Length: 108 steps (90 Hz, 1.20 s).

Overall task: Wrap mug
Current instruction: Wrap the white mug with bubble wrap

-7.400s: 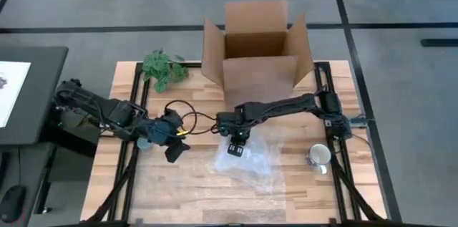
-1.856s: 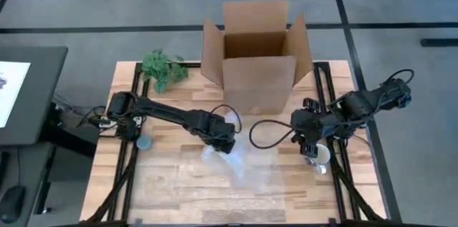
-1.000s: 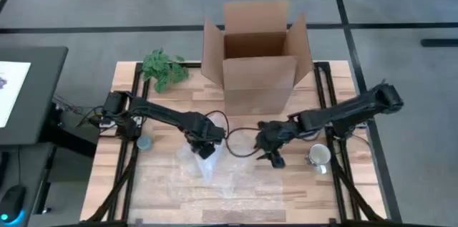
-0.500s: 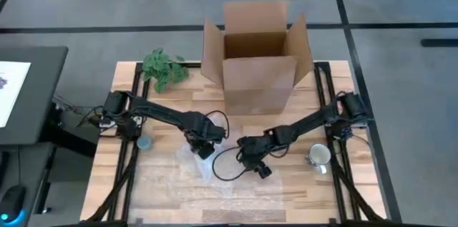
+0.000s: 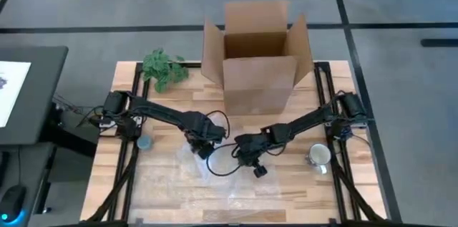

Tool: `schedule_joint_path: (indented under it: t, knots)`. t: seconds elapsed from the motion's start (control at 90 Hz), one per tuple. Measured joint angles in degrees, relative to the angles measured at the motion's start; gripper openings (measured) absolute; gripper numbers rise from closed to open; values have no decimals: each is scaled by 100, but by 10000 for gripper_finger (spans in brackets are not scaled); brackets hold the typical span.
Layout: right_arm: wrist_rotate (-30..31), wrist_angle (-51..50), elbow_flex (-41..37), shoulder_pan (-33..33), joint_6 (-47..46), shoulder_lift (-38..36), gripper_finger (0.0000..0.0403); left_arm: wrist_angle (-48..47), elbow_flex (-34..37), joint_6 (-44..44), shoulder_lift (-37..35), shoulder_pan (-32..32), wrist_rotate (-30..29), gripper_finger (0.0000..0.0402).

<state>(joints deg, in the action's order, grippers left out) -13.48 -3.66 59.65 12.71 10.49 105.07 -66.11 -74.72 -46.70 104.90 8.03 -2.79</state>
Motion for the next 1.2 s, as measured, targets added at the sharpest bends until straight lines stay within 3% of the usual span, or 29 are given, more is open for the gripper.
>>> schedule_joint_path:
  t: [0.256, 0.578, 0.7, 0.933, 1.2]
  knots:
    - [-8, -152, 3, 25, -335, -81, 26, 28, 0, 3, 2, 0, 2, 23]
    - [84, 100, 1, 297, -63, -71, 104, 62, 0, -47, 4, 4, 4, 23]
    - [783, 192, -10, 407, 148, 49, 107, 86, 3, -50, 4, 4, 7, 23]
    - [766, 314, -16, 539, 931, 322, 103, 106, 0, -47, 4, 4, 54, 23]
    - [728, 46, -3, 638, 1105, 219, 103, 149, 0, -45, 7, 4, 68, 23]
